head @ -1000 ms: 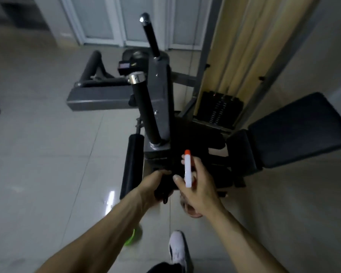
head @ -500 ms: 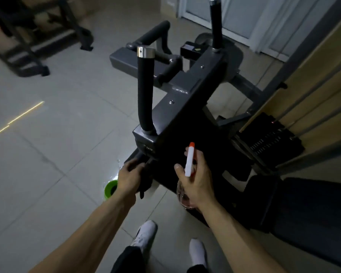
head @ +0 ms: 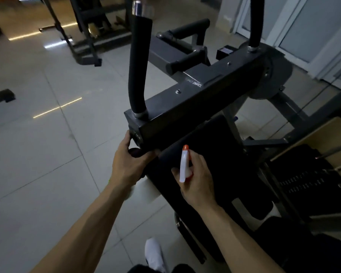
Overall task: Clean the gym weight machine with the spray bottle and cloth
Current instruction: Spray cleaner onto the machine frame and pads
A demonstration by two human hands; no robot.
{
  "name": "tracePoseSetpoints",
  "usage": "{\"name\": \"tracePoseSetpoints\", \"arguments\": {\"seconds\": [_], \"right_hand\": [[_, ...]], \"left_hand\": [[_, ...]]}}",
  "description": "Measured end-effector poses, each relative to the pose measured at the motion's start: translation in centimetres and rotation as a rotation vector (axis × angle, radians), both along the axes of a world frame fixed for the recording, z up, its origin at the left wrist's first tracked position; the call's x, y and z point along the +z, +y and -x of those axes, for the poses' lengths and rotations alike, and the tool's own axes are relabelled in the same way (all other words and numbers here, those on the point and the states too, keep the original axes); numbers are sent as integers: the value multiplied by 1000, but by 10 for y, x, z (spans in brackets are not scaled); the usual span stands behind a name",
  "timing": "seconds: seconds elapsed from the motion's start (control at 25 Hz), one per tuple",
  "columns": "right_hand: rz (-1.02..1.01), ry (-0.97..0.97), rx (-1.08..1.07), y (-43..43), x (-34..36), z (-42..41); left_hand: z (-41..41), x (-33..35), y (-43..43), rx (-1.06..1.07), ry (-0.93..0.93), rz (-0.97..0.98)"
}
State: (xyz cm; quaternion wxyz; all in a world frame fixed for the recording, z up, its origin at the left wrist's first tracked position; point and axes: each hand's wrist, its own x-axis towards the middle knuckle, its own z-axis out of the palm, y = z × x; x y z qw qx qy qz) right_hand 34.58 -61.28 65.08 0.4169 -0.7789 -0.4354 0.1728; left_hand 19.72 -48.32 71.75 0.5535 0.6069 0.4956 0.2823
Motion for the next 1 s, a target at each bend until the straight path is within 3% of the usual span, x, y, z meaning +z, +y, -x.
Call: {"name": "tracePoseSetpoints", "arguments": {"seconds": [0.16,0.32,0.44,1.0], "right_hand": [[-119,-291,136,34,-74,-28],[-310,-569,123,65,-110,-33],[-522,-574,127,86,-130,-47],[-624,-666,80,67,-162,-44]], "left_hand": [[-11,-57,6,21,-281,-223],[-28,-88,4,84,-465,-408],[-37,-105,14,99,-528,-513],[-56,-122,2,216,-821,-466]]}}
